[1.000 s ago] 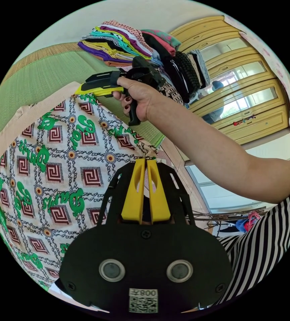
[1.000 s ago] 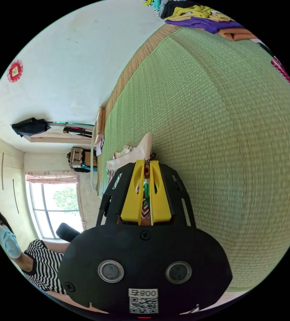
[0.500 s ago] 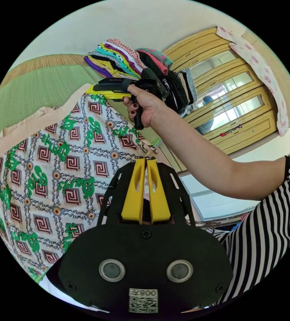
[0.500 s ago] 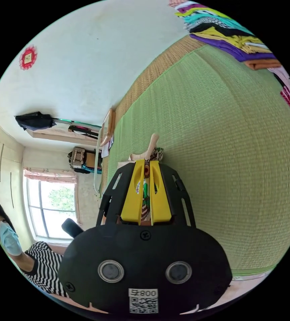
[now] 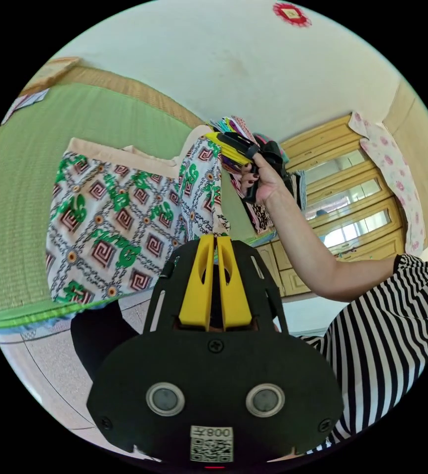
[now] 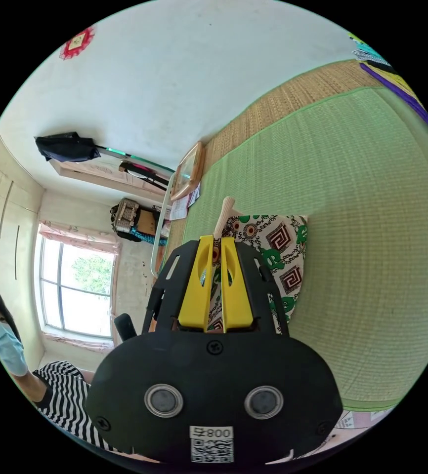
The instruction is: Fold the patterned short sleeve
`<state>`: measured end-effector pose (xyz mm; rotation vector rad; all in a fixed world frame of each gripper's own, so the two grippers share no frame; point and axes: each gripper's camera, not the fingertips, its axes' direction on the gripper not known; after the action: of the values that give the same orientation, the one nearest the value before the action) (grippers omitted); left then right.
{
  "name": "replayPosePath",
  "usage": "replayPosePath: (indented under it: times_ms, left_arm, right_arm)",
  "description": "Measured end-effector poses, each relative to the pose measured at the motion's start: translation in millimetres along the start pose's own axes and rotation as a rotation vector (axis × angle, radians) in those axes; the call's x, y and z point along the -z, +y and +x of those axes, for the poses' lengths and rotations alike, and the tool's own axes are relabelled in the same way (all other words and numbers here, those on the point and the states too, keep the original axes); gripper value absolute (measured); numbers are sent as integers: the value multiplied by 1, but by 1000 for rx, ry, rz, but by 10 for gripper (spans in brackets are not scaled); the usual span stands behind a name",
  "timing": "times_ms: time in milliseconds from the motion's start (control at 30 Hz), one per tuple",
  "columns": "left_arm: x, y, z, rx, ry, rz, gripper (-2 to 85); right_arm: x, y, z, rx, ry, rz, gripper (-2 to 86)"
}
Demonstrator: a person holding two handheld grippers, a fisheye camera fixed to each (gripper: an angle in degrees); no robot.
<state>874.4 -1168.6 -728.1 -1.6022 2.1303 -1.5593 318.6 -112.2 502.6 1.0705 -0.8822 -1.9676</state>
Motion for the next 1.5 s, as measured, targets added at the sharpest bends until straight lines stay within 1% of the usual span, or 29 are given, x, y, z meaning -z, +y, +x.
replayPosePath:
  times_ms: [167, 367, 600, 900, 1100, 1500]
  left_arm:
    - [56, 35, -55, 108, -13, 73, 8]
    - [101, 66, -107, 203, -5, 130, 7]
    - [126, 97, -168, 336, 33, 149, 7]
    - [149, 130, -230, 493, 101, 200, 8]
    - [165, 143, -252, 533, 111, 216, 8]
    - [181, 161, -268, 543, 140, 261, 10]
  right_arm:
    - [-63, -5, -39, 33, 25, -57, 21]
    - [-139, -14, -77, 68, 100, -133, 21]
    - [-223, -22, -89, 54, 157, -230, 21]
    - [-303, -32, -99, 59, 233, -315, 23]
    - [-341, -34, -102, 55, 273, -353, 25]
    - [-351, -30, -120, 87, 227, -341, 40]
